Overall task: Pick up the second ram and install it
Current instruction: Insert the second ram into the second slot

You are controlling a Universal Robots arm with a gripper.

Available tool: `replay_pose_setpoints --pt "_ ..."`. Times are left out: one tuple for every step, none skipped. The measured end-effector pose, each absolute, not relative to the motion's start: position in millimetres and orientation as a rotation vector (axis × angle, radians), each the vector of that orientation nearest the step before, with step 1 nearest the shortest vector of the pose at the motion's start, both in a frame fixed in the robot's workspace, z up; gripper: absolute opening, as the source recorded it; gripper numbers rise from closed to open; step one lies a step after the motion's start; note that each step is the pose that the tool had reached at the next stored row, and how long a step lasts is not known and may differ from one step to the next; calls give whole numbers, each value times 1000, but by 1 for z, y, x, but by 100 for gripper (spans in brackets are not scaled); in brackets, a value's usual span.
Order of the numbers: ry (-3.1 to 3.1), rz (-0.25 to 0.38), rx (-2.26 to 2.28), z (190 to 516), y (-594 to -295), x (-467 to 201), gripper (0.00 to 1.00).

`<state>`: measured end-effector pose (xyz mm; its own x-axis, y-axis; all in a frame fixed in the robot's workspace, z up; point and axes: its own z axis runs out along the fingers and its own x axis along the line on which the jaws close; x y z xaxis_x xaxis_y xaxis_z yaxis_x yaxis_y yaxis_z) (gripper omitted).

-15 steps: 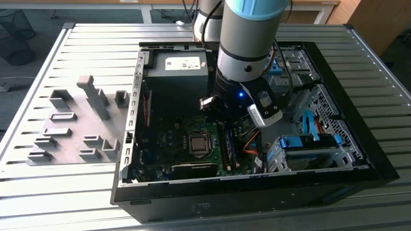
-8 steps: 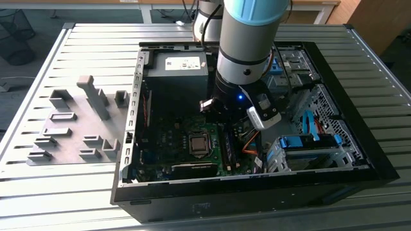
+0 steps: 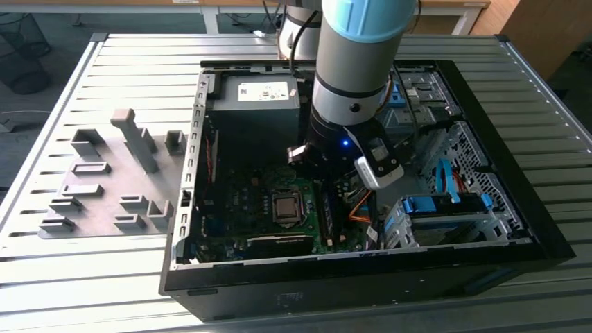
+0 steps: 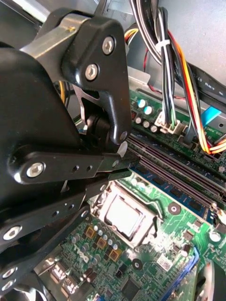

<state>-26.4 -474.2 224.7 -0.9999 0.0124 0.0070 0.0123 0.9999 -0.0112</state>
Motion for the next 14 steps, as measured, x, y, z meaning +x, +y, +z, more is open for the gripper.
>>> replay_pose_setpoints --pt "-3134 18 -19 224 -474 -26 14" --pt "-3134 18 -19 224 -474 -26 14" --pt "-3133 18 -19 224 -475 -26 14" --pt "-3133 17 -19 223 -475 -26 14" --pt "-3133 17 -19 223 -475 -26 14" --pt "-3133 17 -19 223 -475 -26 14" --pt "-3132 17 -19 222 -475 -26 14" --pt "-3132 17 -19 222 -475 -26 14" --pt "-3132 17 -19 221 -475 -26 14" --pt "-3131 17 -19 221 -476 -26 14" --pt "-3131 17 -19 220 -476 -26 14" --pt "-3130 17 -19 220 -476 -26 14" --pt "-3130 17 -19 219 -476 -26 14" --pt "-3129 17 -19 219 -476 -26 14"
